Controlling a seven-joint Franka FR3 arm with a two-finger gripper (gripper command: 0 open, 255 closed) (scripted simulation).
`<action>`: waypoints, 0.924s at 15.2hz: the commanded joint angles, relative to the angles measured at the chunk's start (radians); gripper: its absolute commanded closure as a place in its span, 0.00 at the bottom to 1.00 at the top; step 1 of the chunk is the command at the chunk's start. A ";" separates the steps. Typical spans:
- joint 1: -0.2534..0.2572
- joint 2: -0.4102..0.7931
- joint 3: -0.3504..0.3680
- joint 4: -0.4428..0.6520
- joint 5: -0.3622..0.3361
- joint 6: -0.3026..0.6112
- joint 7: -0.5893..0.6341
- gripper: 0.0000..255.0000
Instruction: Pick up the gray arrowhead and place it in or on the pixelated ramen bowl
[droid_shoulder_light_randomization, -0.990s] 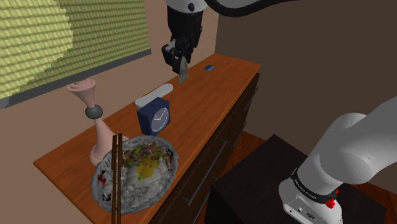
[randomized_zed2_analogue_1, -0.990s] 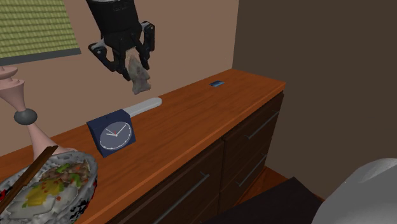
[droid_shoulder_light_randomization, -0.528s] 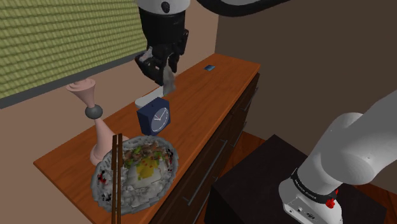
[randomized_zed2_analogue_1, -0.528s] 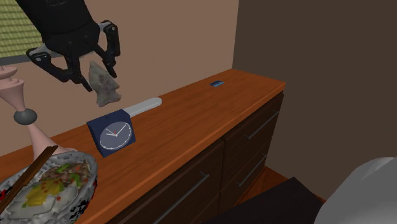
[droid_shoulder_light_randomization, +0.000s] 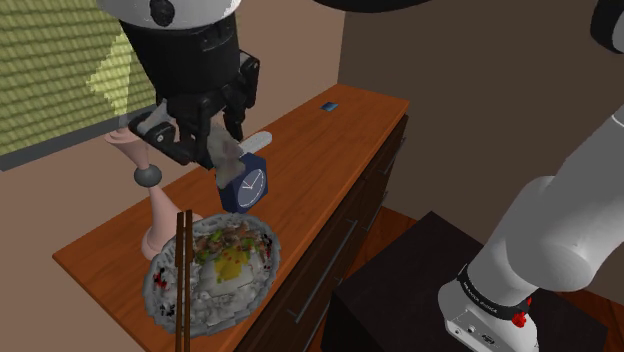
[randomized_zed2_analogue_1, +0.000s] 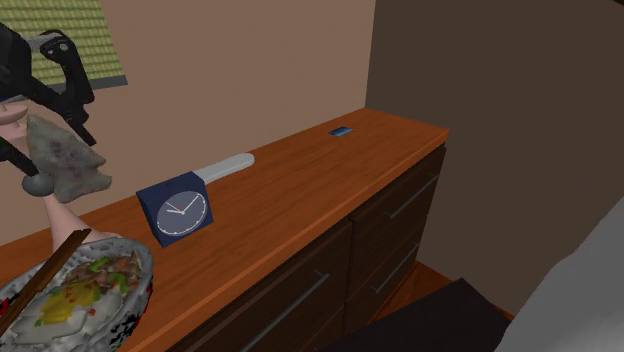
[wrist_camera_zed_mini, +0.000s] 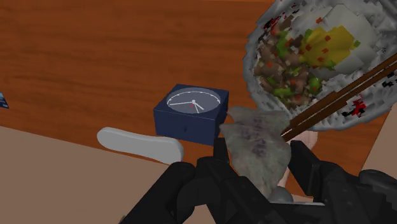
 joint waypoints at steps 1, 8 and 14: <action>0.028 0.077 0.060 0.065 -0.060 -0.048 0.082 1.00; 0.073 0.147 0.095 0.058 -0.115 -0.034 0.174 1.00; 0.060 0.124 0.088 -0.038 -0.098 0.050 0.189 1.00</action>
